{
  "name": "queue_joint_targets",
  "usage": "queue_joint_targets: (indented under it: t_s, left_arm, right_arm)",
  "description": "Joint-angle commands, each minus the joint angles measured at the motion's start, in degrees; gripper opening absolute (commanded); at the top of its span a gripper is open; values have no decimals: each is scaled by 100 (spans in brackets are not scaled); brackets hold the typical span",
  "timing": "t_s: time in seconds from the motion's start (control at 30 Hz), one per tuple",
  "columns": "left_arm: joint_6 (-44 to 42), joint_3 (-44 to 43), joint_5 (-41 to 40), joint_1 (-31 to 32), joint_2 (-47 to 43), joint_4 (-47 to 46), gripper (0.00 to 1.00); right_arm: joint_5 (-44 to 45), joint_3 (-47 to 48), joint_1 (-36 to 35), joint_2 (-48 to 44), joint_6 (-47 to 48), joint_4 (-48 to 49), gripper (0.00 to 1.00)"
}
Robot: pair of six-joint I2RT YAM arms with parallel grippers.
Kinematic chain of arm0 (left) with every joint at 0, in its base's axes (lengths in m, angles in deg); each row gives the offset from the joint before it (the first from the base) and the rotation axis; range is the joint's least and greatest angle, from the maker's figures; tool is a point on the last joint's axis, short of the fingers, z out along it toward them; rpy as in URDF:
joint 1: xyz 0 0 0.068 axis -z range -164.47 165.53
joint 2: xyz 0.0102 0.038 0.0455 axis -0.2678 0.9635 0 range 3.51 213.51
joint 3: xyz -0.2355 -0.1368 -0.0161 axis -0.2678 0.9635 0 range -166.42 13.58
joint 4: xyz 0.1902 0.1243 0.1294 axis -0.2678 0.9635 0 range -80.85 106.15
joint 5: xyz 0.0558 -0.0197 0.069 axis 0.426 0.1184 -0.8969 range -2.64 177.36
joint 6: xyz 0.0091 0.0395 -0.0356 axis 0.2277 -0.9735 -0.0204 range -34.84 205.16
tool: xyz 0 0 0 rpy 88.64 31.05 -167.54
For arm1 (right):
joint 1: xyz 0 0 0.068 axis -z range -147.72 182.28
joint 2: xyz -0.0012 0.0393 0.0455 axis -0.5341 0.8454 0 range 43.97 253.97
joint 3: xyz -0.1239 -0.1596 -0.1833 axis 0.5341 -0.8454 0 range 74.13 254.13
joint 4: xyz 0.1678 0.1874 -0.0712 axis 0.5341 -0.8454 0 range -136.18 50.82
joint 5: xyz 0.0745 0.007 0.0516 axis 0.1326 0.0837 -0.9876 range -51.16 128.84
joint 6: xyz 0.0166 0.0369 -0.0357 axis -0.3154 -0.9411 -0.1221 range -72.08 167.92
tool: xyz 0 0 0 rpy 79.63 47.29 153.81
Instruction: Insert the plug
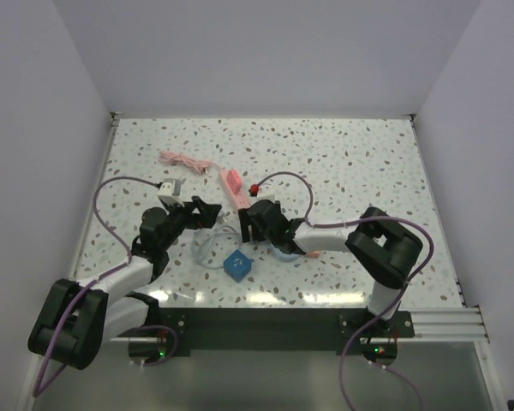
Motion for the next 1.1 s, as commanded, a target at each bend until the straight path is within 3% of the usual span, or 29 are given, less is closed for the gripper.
queue_joint_targets:
  t_s: [0.0, 0.23, 0.37, 0.53, 0.77, 1.07]
  left_arm:
    - [-190, 18, -1008, -159, -42, -38, 100]
    - [-208, 18, -1016, -132, -68, -46, 100]
    - [-208, 18, -981, -132, -86, -29, 100]
    - [-304, 36, -727, -19, -209, -178, 100]
    - [-164, 27, 378, 140, -613, -459, 100]
    - [600, 62, 1654, 175, -1317, -853, 100]
  right_arm:
    - [167, -134, -31, 111, -142, -543, 79]
    - [290, -450, -84, -65, -195, -483, 75]
    - [229, -467, -84, 5, -151, -482, 50]
    - [378, -582, -84, -660, 112, -534, 31]
    - [124, -731, -76, -2119, 946, -298, 27]
    - [-1071, -687, -76, -3290, 1798, -95, 30]
